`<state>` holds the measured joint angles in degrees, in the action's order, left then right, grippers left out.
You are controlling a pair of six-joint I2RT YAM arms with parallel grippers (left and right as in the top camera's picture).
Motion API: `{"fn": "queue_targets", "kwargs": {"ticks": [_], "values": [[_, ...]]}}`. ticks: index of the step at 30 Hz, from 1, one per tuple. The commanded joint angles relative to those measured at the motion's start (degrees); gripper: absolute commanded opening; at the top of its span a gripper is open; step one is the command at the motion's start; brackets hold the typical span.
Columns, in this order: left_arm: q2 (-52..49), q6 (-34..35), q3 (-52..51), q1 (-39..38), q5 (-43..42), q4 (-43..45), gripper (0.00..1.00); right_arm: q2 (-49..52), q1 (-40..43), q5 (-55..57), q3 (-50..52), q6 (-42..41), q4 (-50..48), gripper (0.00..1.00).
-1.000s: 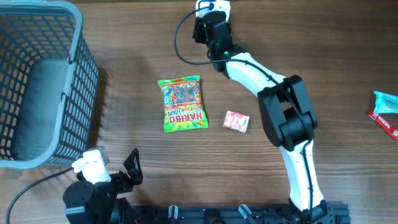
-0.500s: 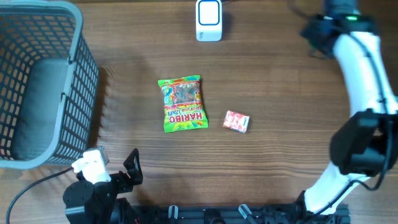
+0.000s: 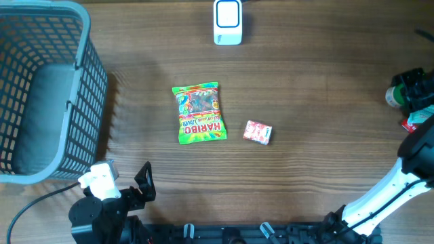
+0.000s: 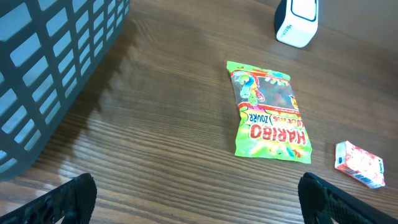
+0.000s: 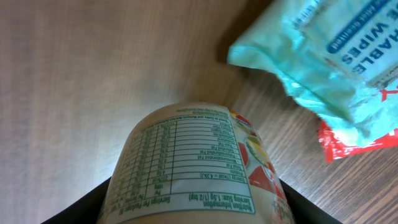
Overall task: Scan the item barcode
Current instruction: 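Reach the right gripper to the red-white packet and grasp it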
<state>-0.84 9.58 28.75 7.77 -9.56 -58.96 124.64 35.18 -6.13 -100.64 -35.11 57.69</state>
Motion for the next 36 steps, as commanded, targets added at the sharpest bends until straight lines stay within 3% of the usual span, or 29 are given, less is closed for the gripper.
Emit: {"fn": "queue_targets", "kwargs": {"ticks": [1, 4, 12, 15, 17, 19, 24, 30, 36], "values": [[0.52, 0.52, -0.04, -0.42, -0.87, 0.17, 1.00, 0.59, 2.45, -1.49, -0.26, -1.05, -0.72, 0.67], [0.52, 0.52, -0.04, -0.42, -0.87, 0.17, 1.00, 0.50, 4.00, -1.77, -1.62, 0.24, -0.46, 0.99], [0.52, 0.52, -0.04, -0.42, -0.87, 0.17, 1.00, -6.51, 0.46, -9.09, -30.05, 3.34, 20.13, 1.00], [0.52, 0.52, -0.04, -0.42, -0.87, 0.17, 1.00, -13.40, -9.27, -9.22, -32.85, 5.90, 26.86, 1.00], [0.52, 0.52, -0.04, -0.42, -0.87, 0.17, 1.00, -14.99, -21.84, -9.22, -32.65, 14.99, 34.60, 1.00], [0.52, 0.52, -0.04, -0.42, -0.87, 0.17, 1.00, -15.19, -28.50, -10.25, -29.59, 19.69, 34.47, 1.00], [0.52, 0.52, -0.04, -0.42, -0.87, 0.17, 1.00, -14.12, -46.34, -6.27, -14.19, 10.67, 31.47, 1.00], [0.52, 0.52, -0.04, -0.42, -0.87, 0.17, 1.00, -14.12, -54.95, -5.42, 5.40, 1.99, 21.79, 0.94], [0.52, 0.52, -0.04, -0.42, -0.87, 0.17, 1.00, -13.05, -63.36, 5.01, 11.63, -7.58, 14.49, 0.85]]}}
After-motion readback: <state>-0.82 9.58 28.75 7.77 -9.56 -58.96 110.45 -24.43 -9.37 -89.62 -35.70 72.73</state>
